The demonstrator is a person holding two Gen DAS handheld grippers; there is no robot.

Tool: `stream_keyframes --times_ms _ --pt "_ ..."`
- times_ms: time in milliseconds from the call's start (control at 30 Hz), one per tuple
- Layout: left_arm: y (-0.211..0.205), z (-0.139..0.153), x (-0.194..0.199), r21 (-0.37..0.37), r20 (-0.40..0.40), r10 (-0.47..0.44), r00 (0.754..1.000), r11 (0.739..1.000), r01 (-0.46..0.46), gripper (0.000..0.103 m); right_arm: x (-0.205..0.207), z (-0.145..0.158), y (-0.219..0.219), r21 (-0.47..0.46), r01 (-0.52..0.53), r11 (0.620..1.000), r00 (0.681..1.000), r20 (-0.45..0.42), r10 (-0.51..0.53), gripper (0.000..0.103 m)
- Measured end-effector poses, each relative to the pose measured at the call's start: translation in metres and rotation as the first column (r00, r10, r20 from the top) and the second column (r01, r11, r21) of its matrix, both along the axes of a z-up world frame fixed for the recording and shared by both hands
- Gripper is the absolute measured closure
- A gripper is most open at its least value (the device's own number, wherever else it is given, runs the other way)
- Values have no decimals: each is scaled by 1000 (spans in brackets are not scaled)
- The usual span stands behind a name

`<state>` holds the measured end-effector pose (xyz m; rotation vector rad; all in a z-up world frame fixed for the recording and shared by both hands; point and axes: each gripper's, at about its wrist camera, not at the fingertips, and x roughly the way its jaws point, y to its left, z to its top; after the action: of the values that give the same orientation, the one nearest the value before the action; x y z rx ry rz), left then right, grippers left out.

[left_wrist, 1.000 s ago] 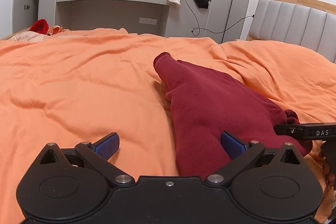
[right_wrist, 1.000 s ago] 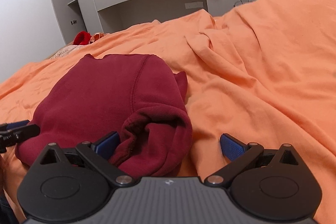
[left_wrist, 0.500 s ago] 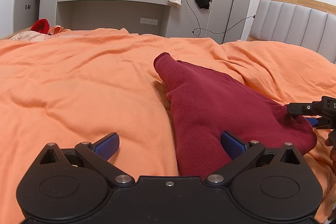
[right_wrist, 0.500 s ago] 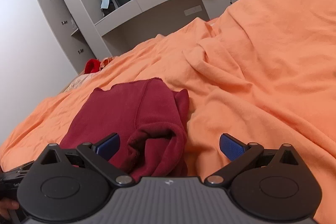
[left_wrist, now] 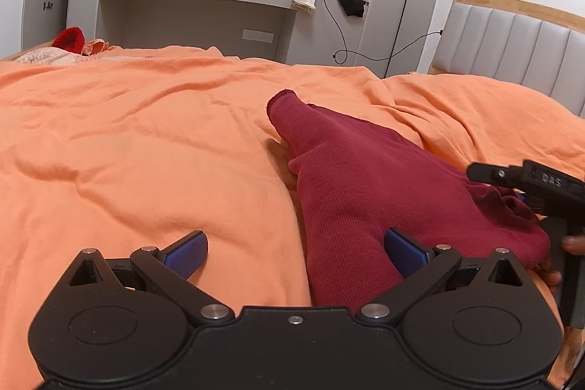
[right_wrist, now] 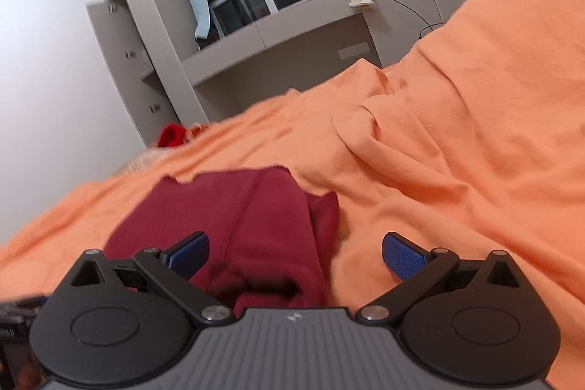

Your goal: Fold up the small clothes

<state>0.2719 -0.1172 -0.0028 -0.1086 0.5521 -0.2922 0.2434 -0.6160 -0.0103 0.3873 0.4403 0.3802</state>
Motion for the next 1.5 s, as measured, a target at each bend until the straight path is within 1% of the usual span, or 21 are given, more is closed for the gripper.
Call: stream_keyframes --times_ms 33,67,100,200,333,467,567,633,733,767,800,833,900,933,1000,1033,1133,1200,1267,1367,1500 --pt "1 -1 1 -10 -1 -3 1000 1000 3 0 4 -2 -1 14 5 1000 1000 -1 -5 4" --pt "2 -2 1 -21 -3 -8 1000 1000 8 0 8 -5 1 12 1 1000 1000 -12 -1 8" --pt "4 -3 3 -37 -9 -15 1000 999 15 0 13 -7 3 6 -11 1000 999 -31 11 10" --pt "11 -4 10 -111 -35 -45 998 993 41 1 22 -15 5 24 -40 999 997 -70 41 10" --pt "15 -4 24 -185 -52 -102 993 979 90 1 22 -18 3 73 -56 996 996 -72 61 11" --pt "8 1 53 -227 -110 -159 981 965 131 1 24 -17 0 121 -75 990 995 -50 81 10" --pt "6 4 75 -252 -126 -167 978 959 131 1 38 -17 1 167 -65 984 994 -73 78 11" --pt "4 3 92 -267 -151 -168 974 956 123 1 47 -20 3 187 -64 980 992 -96 83 15" --pt "4 -6 117 -325 -209 -173 962 941 98 1 52 -22 11 150 -63 987 989 -121 81 24" --pt "4 -8 123 -339 -218 -167 962 937 86 1 50 -22 13 143 -68 987 990 -114 84 30" --pt "3 -9 125 -345 -221 -163 961 935 79 3 49 -21 13 142 -76 987 990 -107 92 38" --pt "1 -9 128 -342 -226 -158 961 937 74 5 48 -22 14 145 -88 985 989 -101 104 42" --pt "-5 -9 132 -318 -234 -156 960 945 76 22 46 -21 16 141 -102 985 989 -89 115 52" --pt "-9 -9 133 -304 -241 -163 957 949 85 27 45 -20 17 135 -107 985 990 -82 118 54" --pt "-16 -8 134 -296 -248 -193 949 948 116 53 44 -19 19 123 -109 986 990 -76 119 57" --pt "-20 -6 133 -286 -253 -201 946 950 125 56 43 -18 20 118 -107 987 990 -74 117 58" --pt "-33 3 129 -196 -250 -179 952 972 132 63 39 -17 21 111 -102 989 992 -64 109 61" --pt "-41 10 123 -145 -233 -170 958 980 139 70 34 -17 22 101 -97 990 994 -45 102 64" --pt "-52 17 117 -72 -210 -160 965 986 148 73 27 -15 23 83 -90 992 996 -19 92 67" --pt "-67 28 106 31 -153 -151 977 987 157 78 17 -11 26 48 -76 996 997 21 75 72" --pt "-77 40 93 109 -77 -145 986 982 153 82 9 -1 37 -38 -49 998 997 60 52 74"
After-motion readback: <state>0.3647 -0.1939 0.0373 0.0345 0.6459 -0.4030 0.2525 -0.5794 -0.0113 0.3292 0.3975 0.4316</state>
